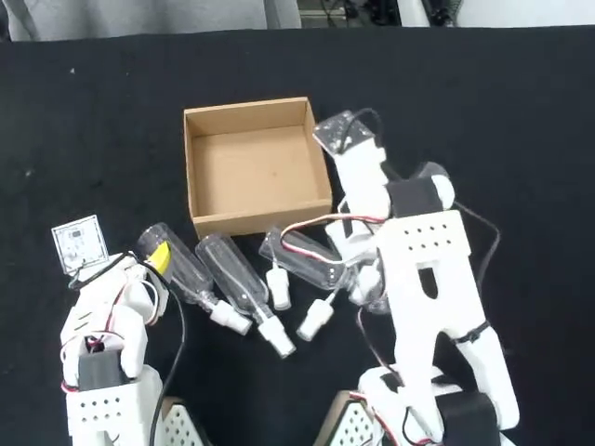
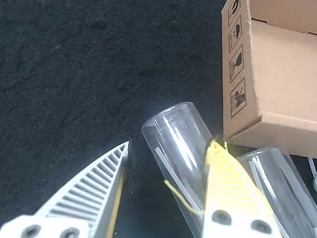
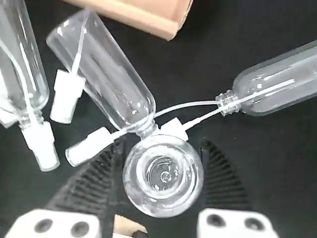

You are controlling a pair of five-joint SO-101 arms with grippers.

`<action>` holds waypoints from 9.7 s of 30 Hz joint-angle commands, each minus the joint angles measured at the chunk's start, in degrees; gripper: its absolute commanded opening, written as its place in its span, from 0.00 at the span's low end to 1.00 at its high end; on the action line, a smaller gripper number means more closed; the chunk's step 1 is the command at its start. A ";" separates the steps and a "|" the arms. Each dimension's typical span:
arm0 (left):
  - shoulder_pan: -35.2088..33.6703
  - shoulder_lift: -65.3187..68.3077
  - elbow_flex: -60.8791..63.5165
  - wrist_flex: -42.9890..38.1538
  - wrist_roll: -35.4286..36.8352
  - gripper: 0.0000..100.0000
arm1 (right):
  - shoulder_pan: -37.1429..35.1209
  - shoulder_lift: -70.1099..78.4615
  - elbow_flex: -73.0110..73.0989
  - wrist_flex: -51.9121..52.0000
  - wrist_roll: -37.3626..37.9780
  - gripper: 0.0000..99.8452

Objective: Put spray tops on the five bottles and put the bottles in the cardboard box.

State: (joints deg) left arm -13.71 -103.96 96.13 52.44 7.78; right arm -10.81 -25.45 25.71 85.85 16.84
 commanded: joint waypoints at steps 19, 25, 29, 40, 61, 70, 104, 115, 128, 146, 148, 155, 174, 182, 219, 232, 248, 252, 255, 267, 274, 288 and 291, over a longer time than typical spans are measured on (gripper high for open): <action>0.31 -0.79 1.27 -0.09 -0.09 0.23 | -5.36 -28.62 3.47 0.62 -2.90 0.13; -0.04 -0.79 1.27 0.00 -0.09 0.23 | -5.36 -33.54 8.84 -2.55 -2.90 0.13; 0.22 -0.79 1.27 0.00 -0.09 0.23 | -5.36 -38.73 12.88 -4.48 -2.73 0.13; -0.13 -0.79 1.27 -0.18 -0.53 0.23 | -5.27 -46.20 19.65 -7.47 -2.37 0.13; 0.13 -0.79 1.27 2.64 -0.18 0.23 | -5.10 -57.63 27.82 -10.73 -2.37 0.13; -0.22 -0.79 1.27 5.19 -0.53 0.23 | -5.45 -58.07 29.14 -10.81 -2.37 0.13; -0.40 -0.79 -5.67 5.10 -15.91 0.23 | -5.45 -58.15 36.18 -16.53 -2.90 0.13; -4.09 -0.79 -9.80 5.19 -15.82 0.07 | -5.36 -58.15 36.18 -16.44 -2.90 0.13; -3.74 -0.70 -18.77 11.25 -21.80 0.03 | -5.10 -58.15 36.18 -16.44 -2.90 0.13; 3.38 15.74 -31.60 15.47 -27.16 0.03 | -4.92 -58.15 36.18 -16.70 -2.90 0.13; 4.35 18.99 -33.27 15.47 -27.16 0.03 | -3.96 -58.15 36.18 -16.79 -2.90 0.13; 7.69 28.13 -37.76 19.87 -27.16 0.16 | 1.32 -58.15 35.91 -18.64 -6.42 0.13; 19.65 43.87 -43.21 28.84 -39.12 0.20 | 1.49 -58.15 36.09 -18.81 -6.51 0.13; 26.33 44.04 -42.59 28.84 -39.21 0.20 | 1.58 -58.15 36.09 -18.90 -6.51 0.13; 40.22 49.85 -35.30 18.81 -52.13 0.20 | 8.53 -58.15 36.09 -21.36 -9.32 0.13; 42.15 64.44 -37.67 10.46 -52.22 0.20 | 8.62 -58.15 36.09 -21.36 -9.23 0.13; 45.67 76.57 -42.07 5.10 -52.04 0.20 | 8.53 -58.15 36.09 -21.36 -9.23 0.13; 45.67 80.00 -42.15 3.34 -52.13 0.20 | 8.53 -58.15 36.09 -21.36 -9.23 0.13; 45.67 81.32 -42.15 2.55 -51.87 0.19 | 8.53 -58.15 36.09 -21.36 -9.23 0.13; 46.11 81.23 -42.24 1.85 -48.53 0.08 | 8.44 -58.15 36.18 -22.07 -9.23 0.13; 45.67 81.23 -43.65 1.85 -43.96 0.08 | 8.44 -58.15 36.18 -22.07 -9.23 0.13; 45.67 81.14 -45.93 1.85 -38.42 0.08 | 8.62 -58.15 36.18 -22.07 -9.23 0.13; 45.58 81.14 -46.02 1.85 -38.42 0.08 | 8.70 -58.15 36.18 -22.07 -9.23 0.13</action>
State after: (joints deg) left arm 32.09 -22.64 53.67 55.16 -31.43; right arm -3.34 -82.86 62.11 65.54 7.96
